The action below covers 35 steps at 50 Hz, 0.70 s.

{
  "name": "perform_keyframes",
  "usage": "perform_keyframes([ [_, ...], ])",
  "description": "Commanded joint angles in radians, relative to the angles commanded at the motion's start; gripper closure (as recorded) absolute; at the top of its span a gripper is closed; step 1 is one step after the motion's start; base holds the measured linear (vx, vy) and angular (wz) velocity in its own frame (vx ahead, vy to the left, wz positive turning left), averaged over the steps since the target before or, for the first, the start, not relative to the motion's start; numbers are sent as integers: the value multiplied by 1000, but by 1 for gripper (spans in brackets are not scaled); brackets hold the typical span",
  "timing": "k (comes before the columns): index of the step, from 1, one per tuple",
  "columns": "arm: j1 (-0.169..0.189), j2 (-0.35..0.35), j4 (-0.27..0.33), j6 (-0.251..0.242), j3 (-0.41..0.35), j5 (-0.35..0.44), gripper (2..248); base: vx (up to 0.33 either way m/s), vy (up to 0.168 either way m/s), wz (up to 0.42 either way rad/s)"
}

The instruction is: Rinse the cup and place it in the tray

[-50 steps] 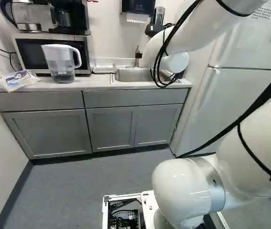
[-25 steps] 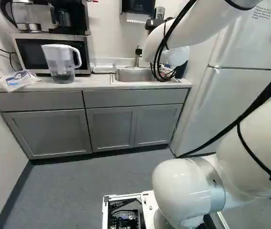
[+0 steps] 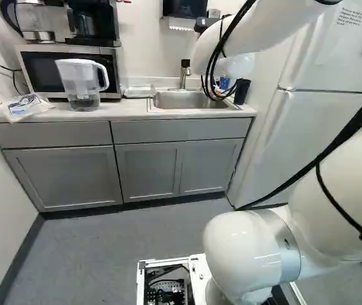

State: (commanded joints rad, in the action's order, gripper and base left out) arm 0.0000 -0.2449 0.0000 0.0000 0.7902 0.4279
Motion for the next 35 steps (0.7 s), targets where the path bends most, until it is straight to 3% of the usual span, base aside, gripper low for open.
perform_keyframes([
  [35,0,0,0,0,20,0,3,0,0,0],
])
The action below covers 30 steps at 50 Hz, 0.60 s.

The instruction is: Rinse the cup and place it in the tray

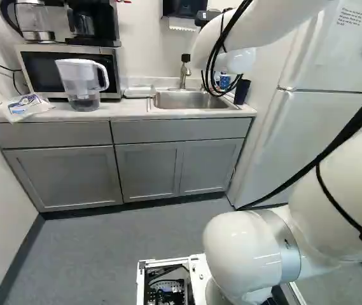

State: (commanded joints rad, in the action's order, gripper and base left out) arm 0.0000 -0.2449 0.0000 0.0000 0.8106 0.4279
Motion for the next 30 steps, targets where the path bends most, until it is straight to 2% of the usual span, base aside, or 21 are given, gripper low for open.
perform_keyframes([
  [30,0,0,0,0,0,0,3,0,0,0],
])
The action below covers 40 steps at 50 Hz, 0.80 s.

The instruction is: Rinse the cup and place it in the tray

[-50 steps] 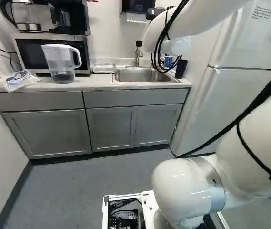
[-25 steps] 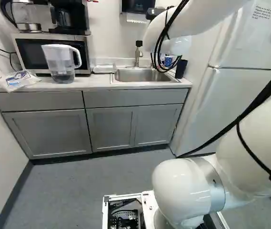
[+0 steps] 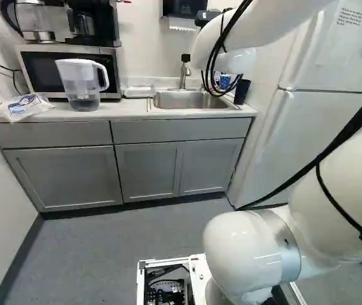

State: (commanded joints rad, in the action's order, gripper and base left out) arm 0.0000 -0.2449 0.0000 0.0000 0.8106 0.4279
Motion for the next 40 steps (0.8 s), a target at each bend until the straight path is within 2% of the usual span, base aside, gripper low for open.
perform_keyframes([
  [15,0,0,0,0,0,0,3,12,0,-1],
  [40,0,0,0,0,0,0,3,82,1,-4],
])
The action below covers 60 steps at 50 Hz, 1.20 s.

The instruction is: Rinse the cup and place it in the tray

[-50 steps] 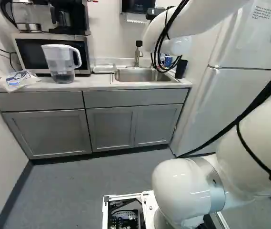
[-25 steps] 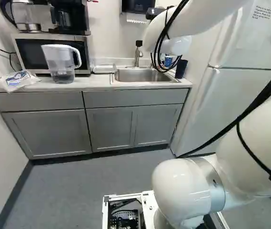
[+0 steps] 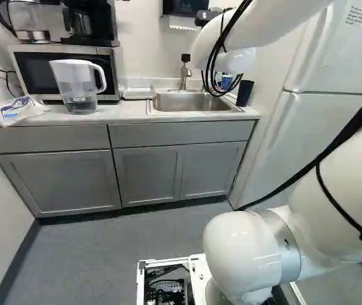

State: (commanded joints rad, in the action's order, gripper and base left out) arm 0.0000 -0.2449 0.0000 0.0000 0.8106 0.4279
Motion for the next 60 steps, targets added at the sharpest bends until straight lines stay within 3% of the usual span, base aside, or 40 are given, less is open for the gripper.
perform_keyframes([
  [60,0,0,0,0,0,0,3,90,1,-6],
])
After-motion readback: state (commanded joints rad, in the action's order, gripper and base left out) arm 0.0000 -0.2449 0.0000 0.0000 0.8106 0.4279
